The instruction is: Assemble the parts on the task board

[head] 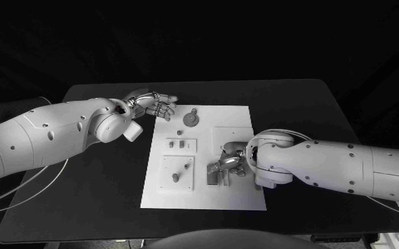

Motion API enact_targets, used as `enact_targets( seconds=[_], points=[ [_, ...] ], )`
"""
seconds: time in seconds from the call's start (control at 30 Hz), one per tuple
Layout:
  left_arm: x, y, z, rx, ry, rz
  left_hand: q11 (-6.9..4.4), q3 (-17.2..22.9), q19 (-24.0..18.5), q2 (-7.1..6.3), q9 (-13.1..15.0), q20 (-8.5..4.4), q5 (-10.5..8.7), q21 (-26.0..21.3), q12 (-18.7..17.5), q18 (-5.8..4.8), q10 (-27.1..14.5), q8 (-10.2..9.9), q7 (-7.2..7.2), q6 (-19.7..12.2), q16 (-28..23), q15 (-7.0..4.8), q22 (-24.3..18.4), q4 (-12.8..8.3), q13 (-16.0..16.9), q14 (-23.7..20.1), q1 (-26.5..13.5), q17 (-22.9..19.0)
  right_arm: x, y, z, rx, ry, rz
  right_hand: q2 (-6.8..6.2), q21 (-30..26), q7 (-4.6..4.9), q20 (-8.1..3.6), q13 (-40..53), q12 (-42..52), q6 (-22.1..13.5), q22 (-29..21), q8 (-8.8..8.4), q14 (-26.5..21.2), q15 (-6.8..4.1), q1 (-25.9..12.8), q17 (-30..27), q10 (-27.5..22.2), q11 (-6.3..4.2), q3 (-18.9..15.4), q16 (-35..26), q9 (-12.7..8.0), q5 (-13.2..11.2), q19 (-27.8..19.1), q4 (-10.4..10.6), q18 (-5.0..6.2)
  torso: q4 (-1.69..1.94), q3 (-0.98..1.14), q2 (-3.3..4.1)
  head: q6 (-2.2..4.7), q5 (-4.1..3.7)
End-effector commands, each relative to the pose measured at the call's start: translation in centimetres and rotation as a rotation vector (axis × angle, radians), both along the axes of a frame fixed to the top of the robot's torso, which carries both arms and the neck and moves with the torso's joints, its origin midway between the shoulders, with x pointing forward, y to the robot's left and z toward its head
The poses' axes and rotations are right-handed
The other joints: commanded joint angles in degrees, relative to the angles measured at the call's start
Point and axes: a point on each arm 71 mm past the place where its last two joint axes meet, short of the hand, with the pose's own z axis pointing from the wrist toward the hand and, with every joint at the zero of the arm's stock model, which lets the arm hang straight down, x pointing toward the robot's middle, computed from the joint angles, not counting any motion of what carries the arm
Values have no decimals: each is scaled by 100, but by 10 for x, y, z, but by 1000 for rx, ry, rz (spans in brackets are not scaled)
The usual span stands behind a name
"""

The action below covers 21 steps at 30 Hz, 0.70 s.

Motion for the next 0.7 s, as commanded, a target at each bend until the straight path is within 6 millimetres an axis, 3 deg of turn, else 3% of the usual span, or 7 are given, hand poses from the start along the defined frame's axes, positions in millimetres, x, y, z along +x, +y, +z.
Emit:
enact_targets(
  seconds=[0.03,0.5,0.7],
  points=[
    [0,-2,1,-7,0,-16,-30,-12,6,1,-7,-10,-7,8,19,106,-13,-25,29,10,-29,5,-8,-14,8,21,-44,8,-1,0,0,1,-2,17,-43,8,17,-24,9,-20,-27,29,-16,14,-38,-2,6,-27,18,8,-8,6,-14,-20,35,162,3,0,2,1,-3],
    [0,0,1,-1,-4,-10,-30,-7,4,0,-9,-10,-7,8,19,107,-14,-25,30,8,-30,6,-9,-17,9,20,-41,10,1,-17,11,13,-97,6,-16,30,15,-36,24,-10,-31,37,-2,28,-44,149,6,-16,15,4,1,30,-11,-6,-14,162,-3,3,-4,31,-18],
    [1,1,1,-1,-7,-6,-30,-6,4,-3,-9,-10,-7,8,18,106,-15,-25,30,9,-30,6,-9,-18,9,19,-40,10,10,-39,23,19,-103,-34,6,39,9,-41,30,-2,-23,38,7,45,-42,203,3,1,11,-17,4,40,-9,5,-48,162,-6,2,0,56,-35]
  ],
)
